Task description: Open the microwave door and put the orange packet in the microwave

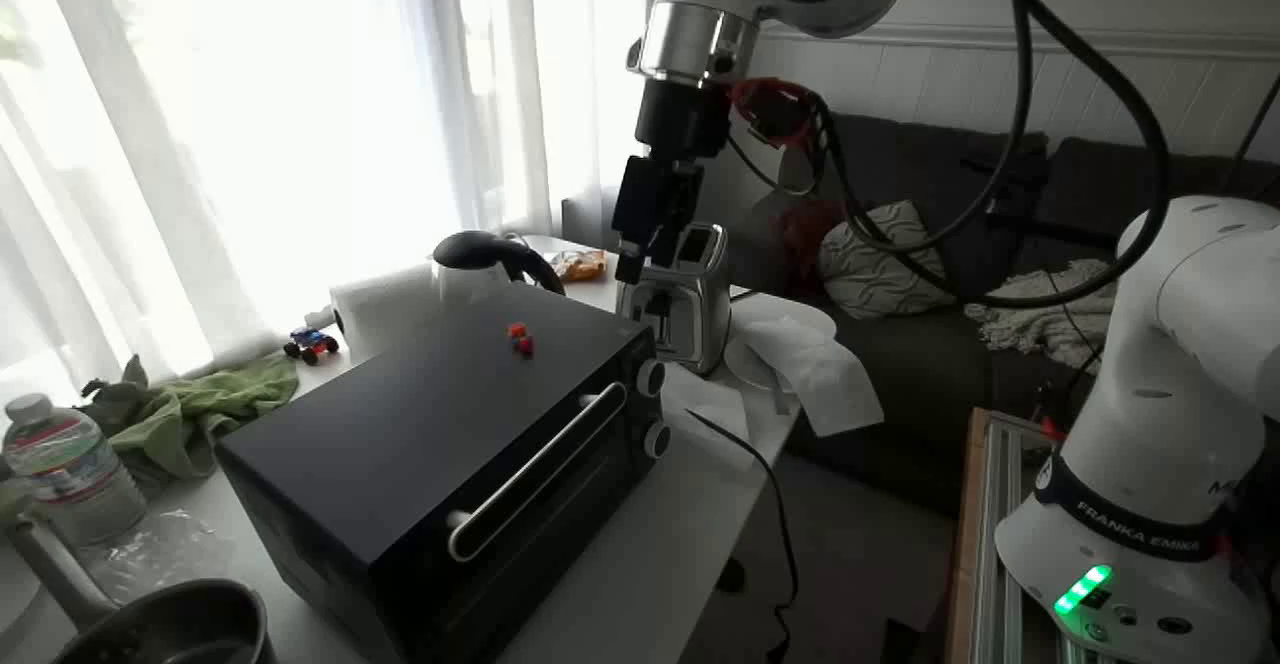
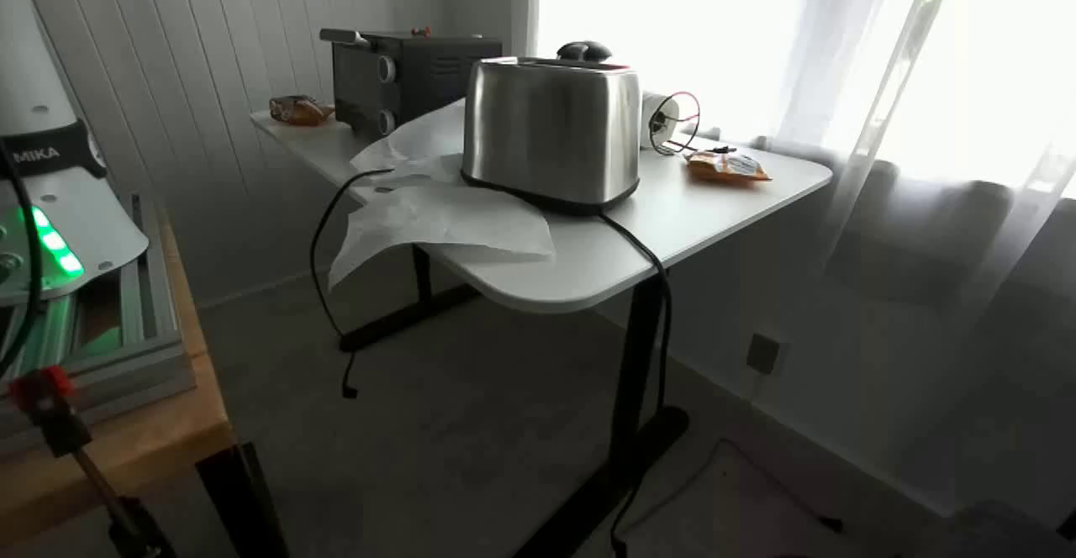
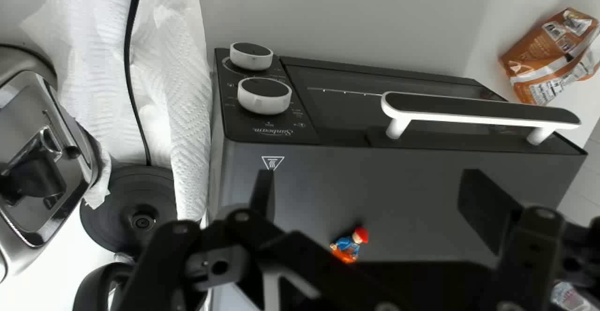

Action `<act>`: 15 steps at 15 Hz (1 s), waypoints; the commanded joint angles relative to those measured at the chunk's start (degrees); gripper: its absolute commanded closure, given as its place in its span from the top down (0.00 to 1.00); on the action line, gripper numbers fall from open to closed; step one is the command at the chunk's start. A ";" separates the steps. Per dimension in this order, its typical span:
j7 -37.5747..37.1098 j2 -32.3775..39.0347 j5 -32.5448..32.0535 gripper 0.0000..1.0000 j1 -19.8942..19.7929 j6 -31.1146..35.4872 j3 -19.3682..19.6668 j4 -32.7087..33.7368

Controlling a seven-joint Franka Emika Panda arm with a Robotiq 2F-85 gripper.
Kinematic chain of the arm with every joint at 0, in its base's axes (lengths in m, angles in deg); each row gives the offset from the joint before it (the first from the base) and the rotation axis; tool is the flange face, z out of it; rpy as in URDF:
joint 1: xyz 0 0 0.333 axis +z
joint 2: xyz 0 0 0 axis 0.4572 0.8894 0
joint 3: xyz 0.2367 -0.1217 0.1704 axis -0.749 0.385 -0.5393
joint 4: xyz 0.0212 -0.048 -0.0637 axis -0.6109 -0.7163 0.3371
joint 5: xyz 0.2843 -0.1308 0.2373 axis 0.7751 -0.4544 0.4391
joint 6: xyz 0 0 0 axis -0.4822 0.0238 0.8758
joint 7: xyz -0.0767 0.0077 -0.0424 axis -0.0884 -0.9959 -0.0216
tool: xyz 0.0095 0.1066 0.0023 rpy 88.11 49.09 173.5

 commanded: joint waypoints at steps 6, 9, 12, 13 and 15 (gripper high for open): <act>2.50 2.54 -2.83 1.00 -0.20 -0.12 -2.78 1.16; 1.89 3.95 -4.35 1.00 -0.20 2.09 -4.52 0.29; -2.40 6.74 -0.59 1.00 -0.32 3.54 -4.91 0.67; -4.18 7.61 0.29 1.00 -0.45 4.23 -4.99 0.84; -6.83 8.97 4.24 1.00 -0.27 4.57 -4.57 1.08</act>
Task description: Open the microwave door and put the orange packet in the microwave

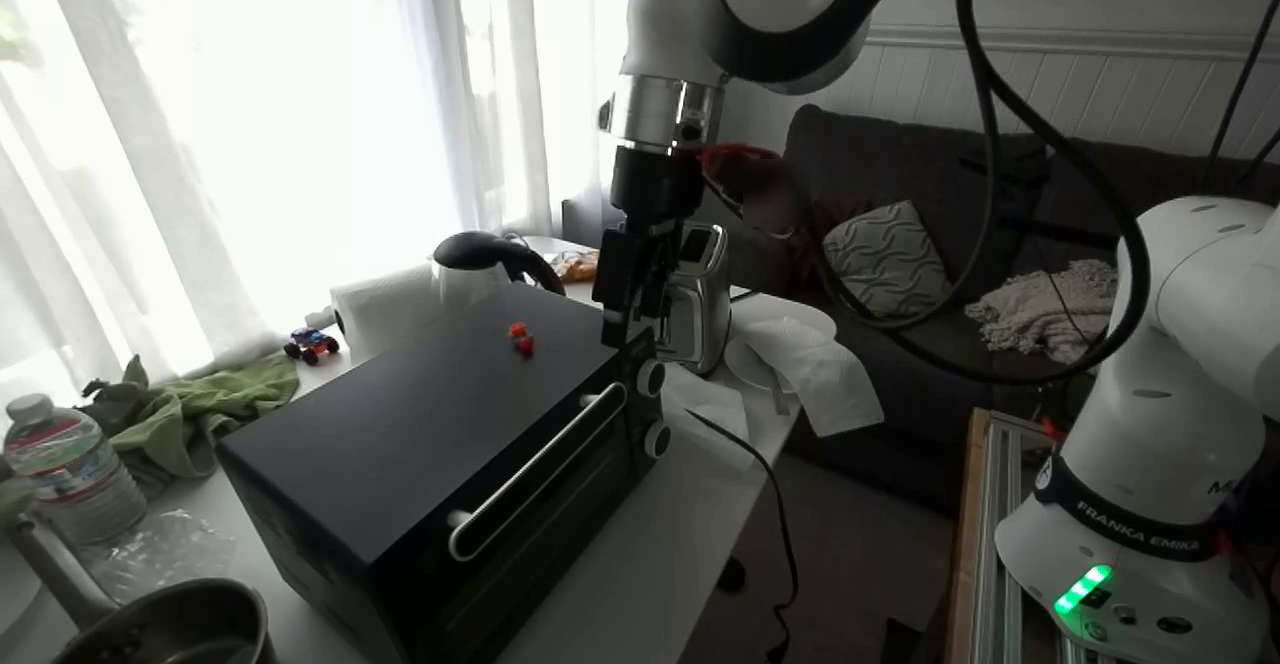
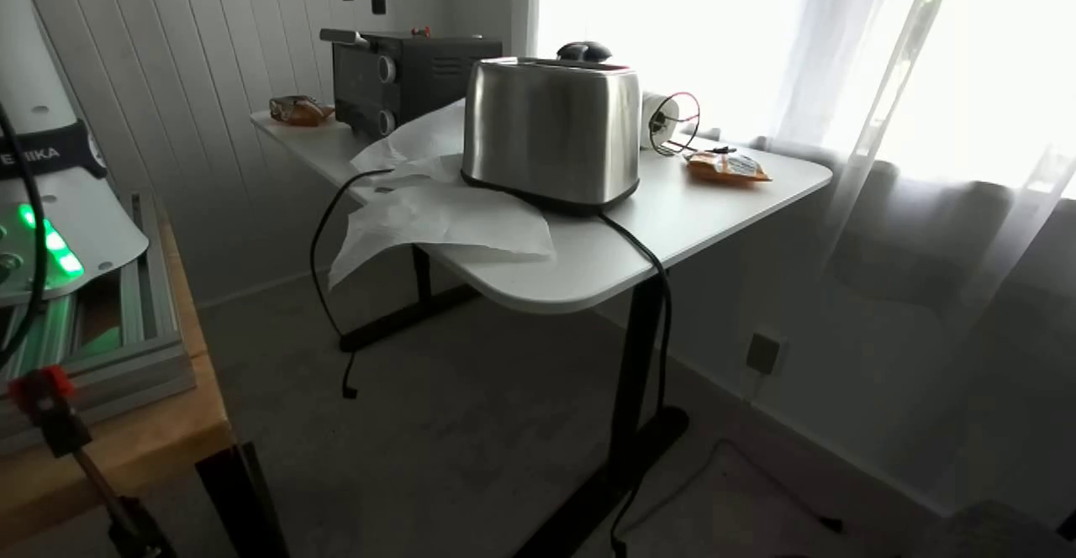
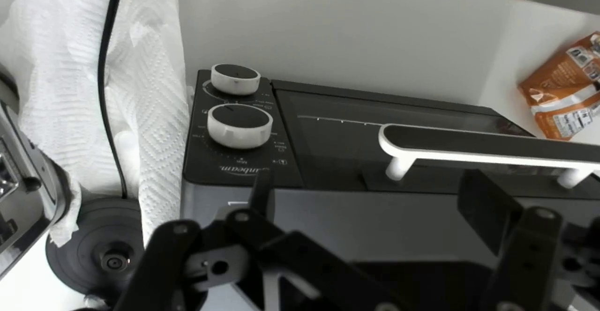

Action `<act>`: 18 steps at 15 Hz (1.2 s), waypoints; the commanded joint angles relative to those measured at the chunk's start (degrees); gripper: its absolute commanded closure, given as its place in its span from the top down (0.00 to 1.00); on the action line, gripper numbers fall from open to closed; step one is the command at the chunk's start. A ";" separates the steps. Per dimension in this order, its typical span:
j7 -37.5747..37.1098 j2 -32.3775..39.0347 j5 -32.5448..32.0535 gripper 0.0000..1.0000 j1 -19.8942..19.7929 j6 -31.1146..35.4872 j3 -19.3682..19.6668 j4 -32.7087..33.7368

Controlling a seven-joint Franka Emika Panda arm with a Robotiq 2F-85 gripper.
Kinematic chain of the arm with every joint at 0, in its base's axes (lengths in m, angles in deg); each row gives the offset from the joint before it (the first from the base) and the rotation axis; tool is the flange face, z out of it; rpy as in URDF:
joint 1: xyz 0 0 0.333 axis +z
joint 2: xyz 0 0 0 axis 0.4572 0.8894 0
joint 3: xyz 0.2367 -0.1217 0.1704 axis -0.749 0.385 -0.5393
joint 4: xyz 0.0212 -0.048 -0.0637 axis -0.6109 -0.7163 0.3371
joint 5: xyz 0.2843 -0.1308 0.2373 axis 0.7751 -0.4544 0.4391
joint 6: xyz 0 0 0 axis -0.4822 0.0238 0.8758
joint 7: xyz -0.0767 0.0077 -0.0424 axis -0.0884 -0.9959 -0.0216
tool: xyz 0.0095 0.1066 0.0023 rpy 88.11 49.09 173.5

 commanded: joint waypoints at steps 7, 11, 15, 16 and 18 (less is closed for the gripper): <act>-19.99 5.00 6.64 1.00 -1.96 -6.45 -1.11 3.17; -26.63 6.37 6.80 1.00 -2.63 -9.61 -1.33 4.22; -31.05 7.90 6.79 1.00 -2.86 -8.43 -1.56 3.97; -32.34 8.09 6.63 1.00 -2.96 -7.43 -1.64 3.65; -33.41 8.21 7.68 1.00 -3.02 -5.47 -1.53 3.10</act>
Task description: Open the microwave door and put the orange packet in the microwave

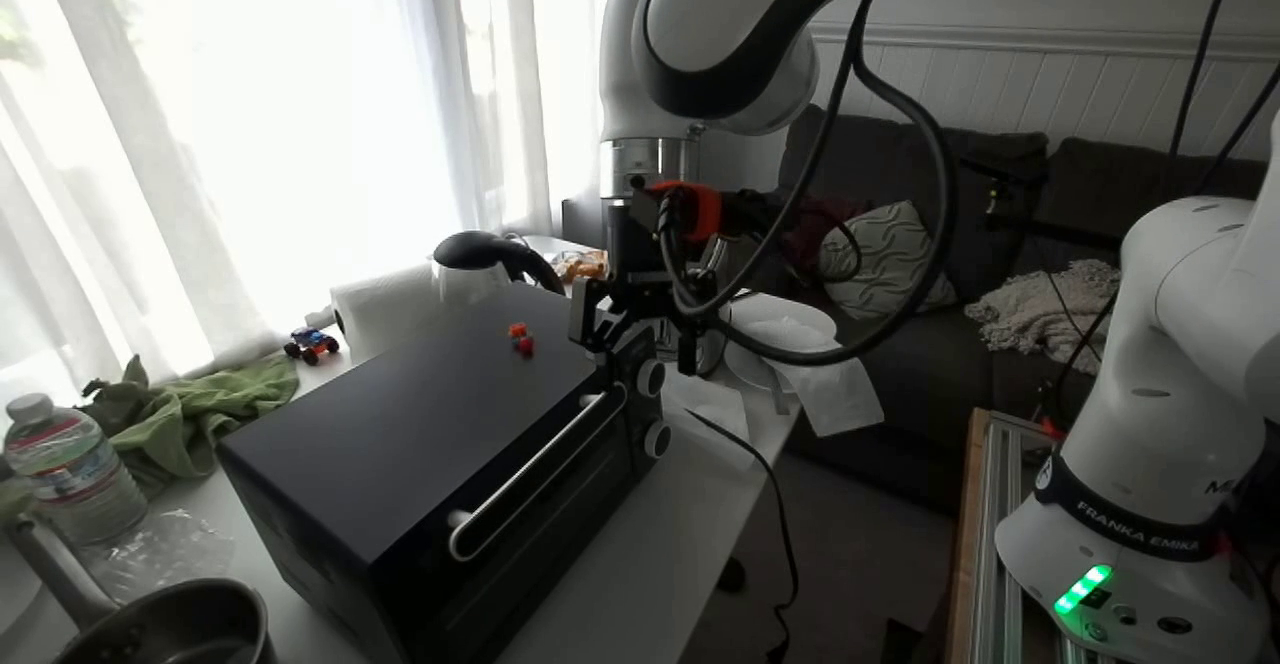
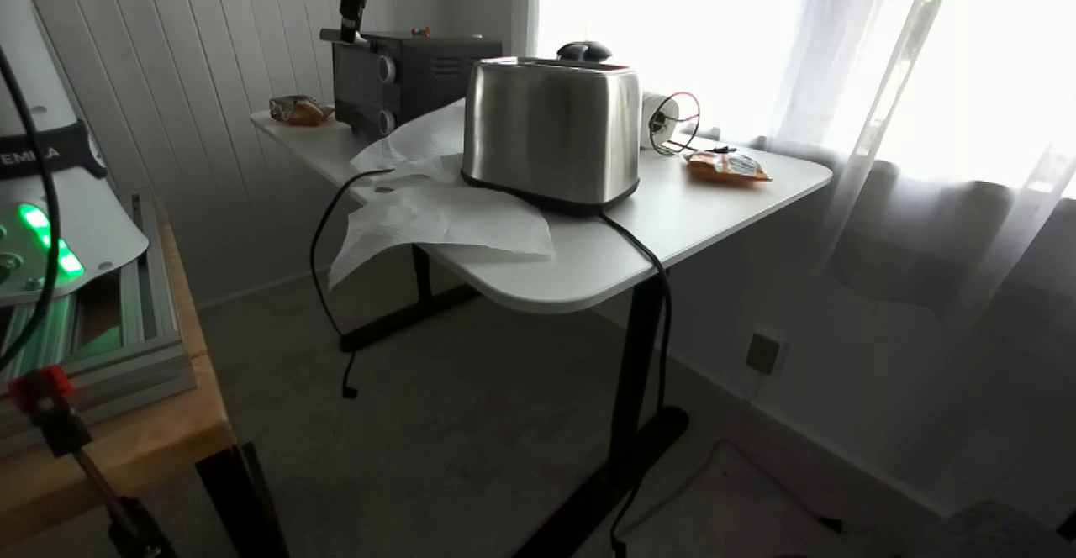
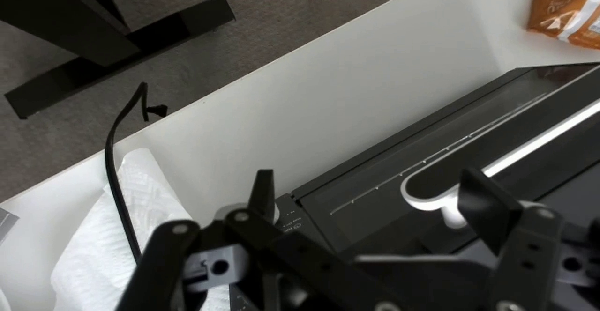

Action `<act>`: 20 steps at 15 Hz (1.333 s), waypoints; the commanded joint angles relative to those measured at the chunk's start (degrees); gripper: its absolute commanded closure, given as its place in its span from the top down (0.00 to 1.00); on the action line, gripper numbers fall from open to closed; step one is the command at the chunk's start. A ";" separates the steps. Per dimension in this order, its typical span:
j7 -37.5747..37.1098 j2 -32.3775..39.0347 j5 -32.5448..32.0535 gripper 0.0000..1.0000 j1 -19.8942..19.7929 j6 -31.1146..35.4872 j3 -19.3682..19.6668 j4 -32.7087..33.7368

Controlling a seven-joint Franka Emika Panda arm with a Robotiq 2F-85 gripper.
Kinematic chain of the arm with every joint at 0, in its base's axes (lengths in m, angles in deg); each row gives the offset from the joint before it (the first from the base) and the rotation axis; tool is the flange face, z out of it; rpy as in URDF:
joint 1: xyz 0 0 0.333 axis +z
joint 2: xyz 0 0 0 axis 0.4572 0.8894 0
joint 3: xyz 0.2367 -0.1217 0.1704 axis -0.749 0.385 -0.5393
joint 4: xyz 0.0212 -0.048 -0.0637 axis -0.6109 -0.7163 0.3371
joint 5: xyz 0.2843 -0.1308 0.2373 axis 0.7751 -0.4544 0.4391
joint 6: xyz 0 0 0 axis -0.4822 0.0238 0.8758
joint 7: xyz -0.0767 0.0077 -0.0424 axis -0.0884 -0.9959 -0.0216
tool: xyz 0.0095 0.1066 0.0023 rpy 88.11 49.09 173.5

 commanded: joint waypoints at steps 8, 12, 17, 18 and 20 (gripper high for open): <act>-5.67 2.06 2.71 1.00 -0.82 0.91 -0.65 0.54; -5.14 1.86 1.61 1.00 -0.62 -1.11 -0.90 0.55; -5.14 2.24 -2.76 1.00 -0.32 -7.51 -1.92 1.70; -5.31 2.33 -3.71 1.00 -0.29 -8.58 -2.16 1.89; -5.62 2.38 -5.10 1.00 -0.24 -9.49 -2.65 1.90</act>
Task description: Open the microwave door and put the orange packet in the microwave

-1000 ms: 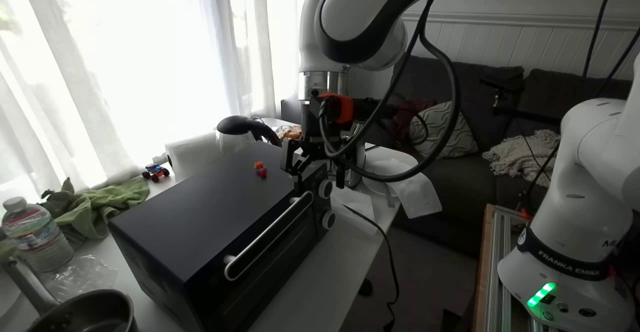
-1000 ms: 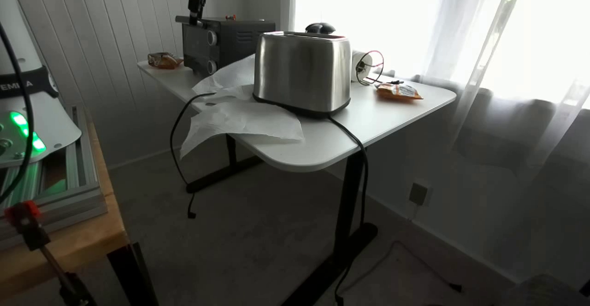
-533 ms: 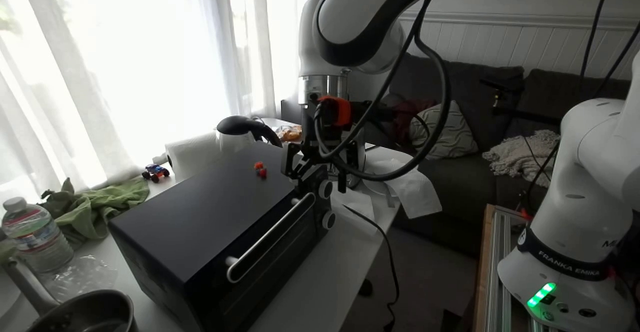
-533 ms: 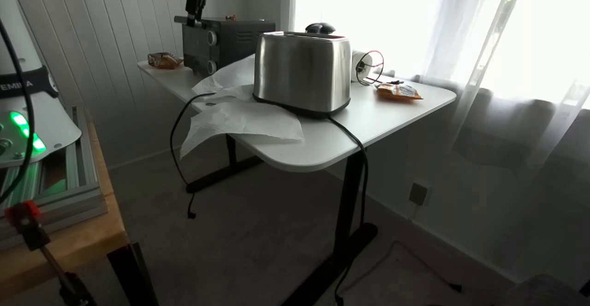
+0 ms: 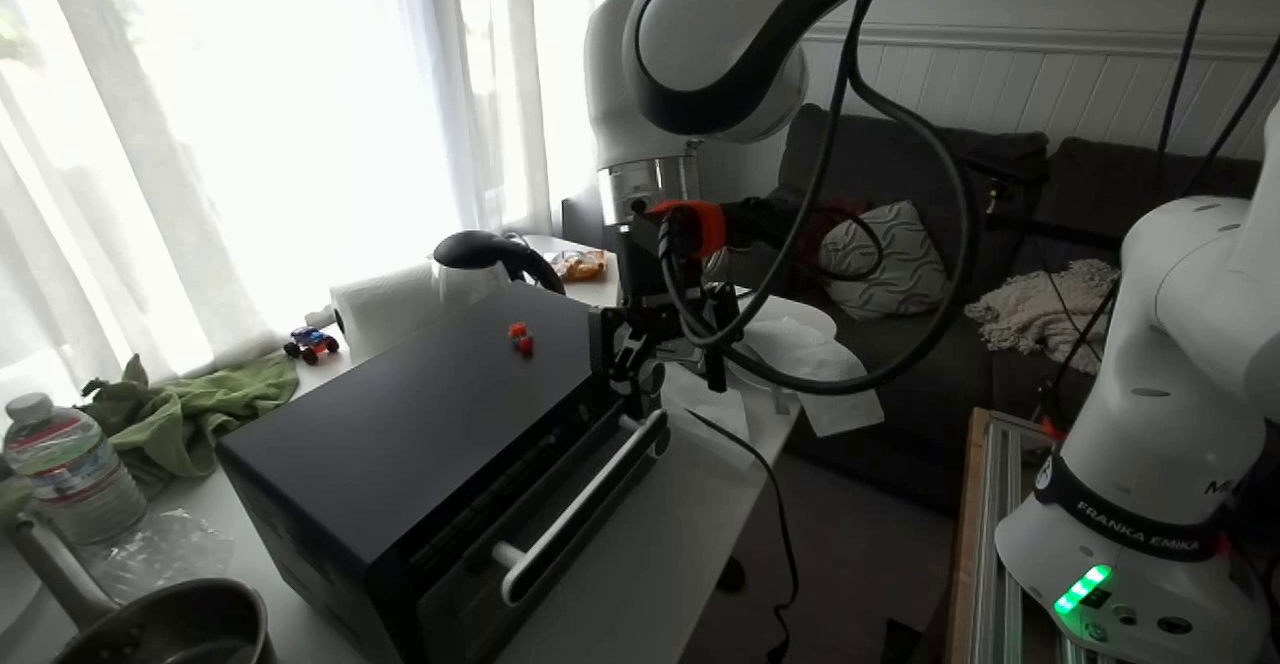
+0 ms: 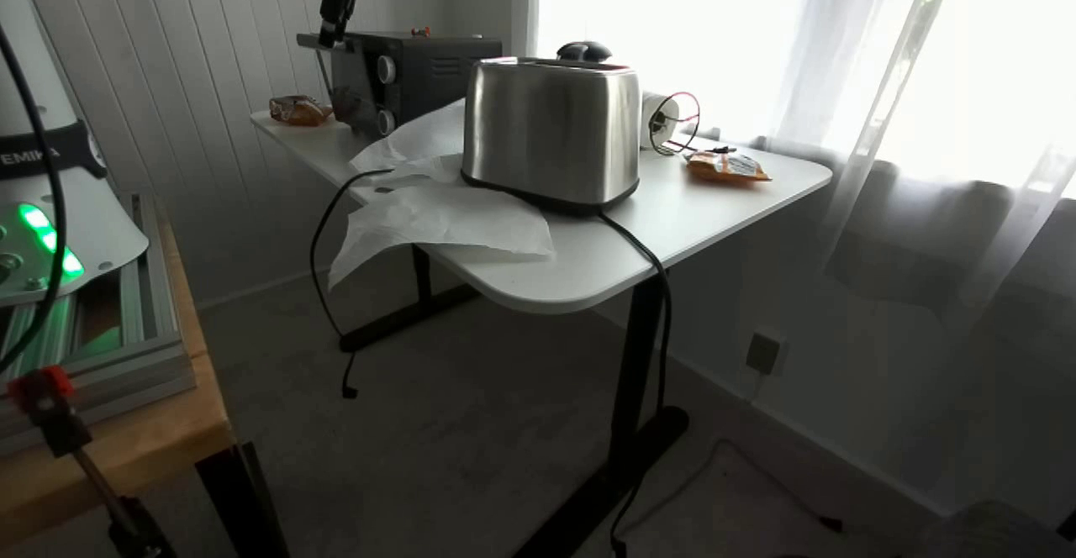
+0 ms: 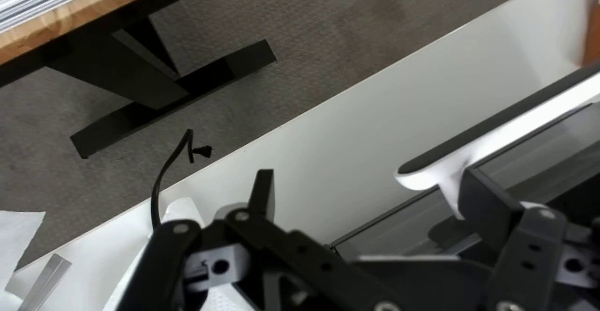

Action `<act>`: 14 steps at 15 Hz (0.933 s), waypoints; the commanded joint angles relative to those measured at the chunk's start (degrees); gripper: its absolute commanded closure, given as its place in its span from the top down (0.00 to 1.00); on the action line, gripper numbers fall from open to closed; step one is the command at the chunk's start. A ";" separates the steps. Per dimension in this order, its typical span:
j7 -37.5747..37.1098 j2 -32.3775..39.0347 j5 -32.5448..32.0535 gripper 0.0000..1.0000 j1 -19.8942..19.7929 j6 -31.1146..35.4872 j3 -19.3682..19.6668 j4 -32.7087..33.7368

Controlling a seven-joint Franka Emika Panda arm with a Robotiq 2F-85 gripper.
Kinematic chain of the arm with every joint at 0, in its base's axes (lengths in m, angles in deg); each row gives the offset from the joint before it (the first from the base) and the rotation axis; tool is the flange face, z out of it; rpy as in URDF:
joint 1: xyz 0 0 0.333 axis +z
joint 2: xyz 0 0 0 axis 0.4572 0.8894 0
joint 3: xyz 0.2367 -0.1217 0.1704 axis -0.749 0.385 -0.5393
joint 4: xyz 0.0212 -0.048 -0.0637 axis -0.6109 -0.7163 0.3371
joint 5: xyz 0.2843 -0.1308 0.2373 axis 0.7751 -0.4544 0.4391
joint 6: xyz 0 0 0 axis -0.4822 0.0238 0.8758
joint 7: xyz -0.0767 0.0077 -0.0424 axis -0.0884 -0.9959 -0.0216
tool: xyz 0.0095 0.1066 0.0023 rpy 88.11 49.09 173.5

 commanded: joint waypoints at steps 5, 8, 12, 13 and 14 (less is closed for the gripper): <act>0.51 1.16 -2.81 1.00 0.57 -2.52 -2.48 -0.32; 1.79 1.83 -2.87 1.00 1.32 -3.60 -3.44 -1.05; 3.66 1.30 -2.42 1.00 2.21 -3.60 -4.28 -3.20; 4.74 0.90 -2.28 1.00 2.35 -3.83 -4.40 -3.72; 5.95 0.47 -2.06 1.00 2.44 -4.14 -4.49 -4.13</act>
